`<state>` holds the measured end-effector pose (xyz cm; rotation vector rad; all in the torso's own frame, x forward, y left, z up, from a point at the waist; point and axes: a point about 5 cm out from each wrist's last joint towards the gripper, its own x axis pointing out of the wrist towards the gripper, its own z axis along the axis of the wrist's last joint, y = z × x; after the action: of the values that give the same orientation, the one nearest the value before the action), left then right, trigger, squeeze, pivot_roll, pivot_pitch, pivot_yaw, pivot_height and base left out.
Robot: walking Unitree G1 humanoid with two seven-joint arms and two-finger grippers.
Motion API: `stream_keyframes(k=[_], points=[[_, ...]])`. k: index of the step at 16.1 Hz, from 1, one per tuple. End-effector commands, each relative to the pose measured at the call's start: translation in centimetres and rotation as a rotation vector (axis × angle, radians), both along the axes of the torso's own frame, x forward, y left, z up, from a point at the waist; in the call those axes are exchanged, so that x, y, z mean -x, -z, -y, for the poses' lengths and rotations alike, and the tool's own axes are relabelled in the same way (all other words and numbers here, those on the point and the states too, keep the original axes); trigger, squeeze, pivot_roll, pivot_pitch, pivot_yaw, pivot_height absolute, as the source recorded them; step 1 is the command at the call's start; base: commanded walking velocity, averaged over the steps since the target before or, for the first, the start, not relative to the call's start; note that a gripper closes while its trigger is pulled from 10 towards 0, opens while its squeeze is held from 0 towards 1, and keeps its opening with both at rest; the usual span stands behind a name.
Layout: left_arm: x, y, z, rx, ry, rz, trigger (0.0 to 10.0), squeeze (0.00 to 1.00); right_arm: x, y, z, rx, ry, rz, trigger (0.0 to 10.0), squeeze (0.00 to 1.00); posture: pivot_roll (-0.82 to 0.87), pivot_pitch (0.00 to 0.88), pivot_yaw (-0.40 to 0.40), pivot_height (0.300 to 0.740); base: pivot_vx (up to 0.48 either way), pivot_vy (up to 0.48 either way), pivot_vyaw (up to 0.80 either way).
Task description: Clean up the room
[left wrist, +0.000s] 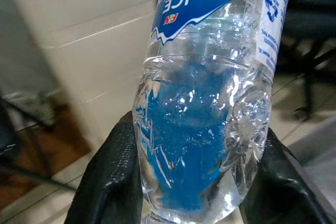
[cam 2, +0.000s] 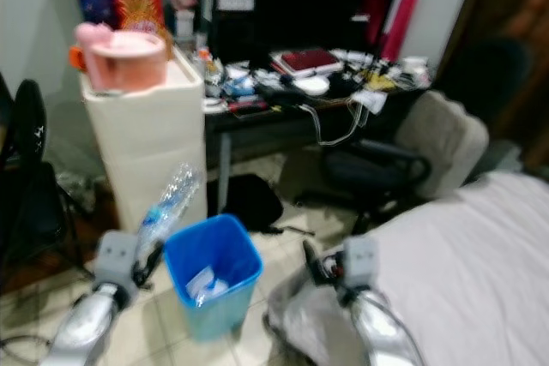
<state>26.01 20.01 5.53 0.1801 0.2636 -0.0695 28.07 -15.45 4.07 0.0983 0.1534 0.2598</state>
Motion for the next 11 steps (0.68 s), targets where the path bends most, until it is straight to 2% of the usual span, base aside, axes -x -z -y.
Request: stream_keyframes(k=[1,4,9,11], points=[[-0.8,-1.1,1.3,0.029,0.034,0.053,10.0,0.0,0.2,0.1,1.6,0.041,0.027,0.0,10.0,0.0,0.14,0.009,-0.085,0.74,0.461,0.0,-0.49],[-0.6,-0.7,1.8,0.033,0.053,0.038,10.0,0.0,0.2,0.2,1.0,0.039,-0.01,0.005,10.0,0.0,0.14,0.008,-0.089,0.74,0.463,0.0,0.0],[-0.8,-0.4,1.3,0.032,0.035,0.027,10.0,0.0,0.2,0.3,0.7,0.048,-0.037,0.003,10.0,0.0,0.15,0.002,-0.093,0.74,0.464,0.0,-0.16],[-0.7,0.5,1.3,0.055,0.019,-0.009,10.0,0.0,0.3,0.5,0.5,0.045,-0.06,-0.008,10.0,0.0,0.14,0.0,-0.095,0.74,0.465,0.0,0.0]])
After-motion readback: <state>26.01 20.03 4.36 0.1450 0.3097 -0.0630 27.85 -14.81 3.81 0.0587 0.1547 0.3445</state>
